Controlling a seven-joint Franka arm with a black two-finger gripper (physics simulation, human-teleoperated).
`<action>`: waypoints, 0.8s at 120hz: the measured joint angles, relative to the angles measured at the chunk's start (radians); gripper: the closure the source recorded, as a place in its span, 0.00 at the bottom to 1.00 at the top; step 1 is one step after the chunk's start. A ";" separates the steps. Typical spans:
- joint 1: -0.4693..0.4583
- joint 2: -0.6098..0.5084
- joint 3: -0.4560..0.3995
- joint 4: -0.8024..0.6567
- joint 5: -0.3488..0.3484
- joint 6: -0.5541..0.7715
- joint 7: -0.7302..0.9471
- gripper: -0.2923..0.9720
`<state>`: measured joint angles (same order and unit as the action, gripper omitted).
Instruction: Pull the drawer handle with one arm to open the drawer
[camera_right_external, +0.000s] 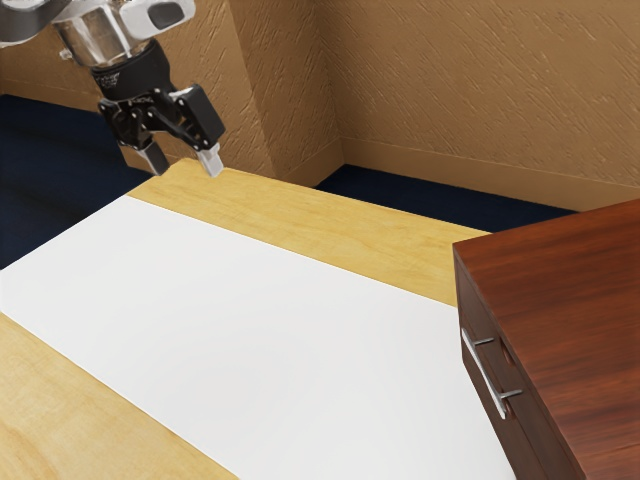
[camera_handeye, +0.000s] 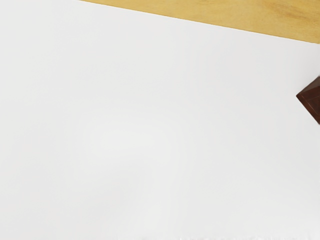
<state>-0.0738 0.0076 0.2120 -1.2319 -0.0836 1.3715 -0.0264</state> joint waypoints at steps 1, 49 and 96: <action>-0.006 0.001 0.001 -0.001 0.001 0.000 0.000 0.25; -0.141 0.008 0.027 -0.078 -0.110 -0.037 -0.100 0.25; 0.277 -0.058 -0.228 -0.408 -0.254 0.171 -0.273 0.25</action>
<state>0.2033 -0.0504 -0.0162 -1.6398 -0.3372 1.5424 -0.2994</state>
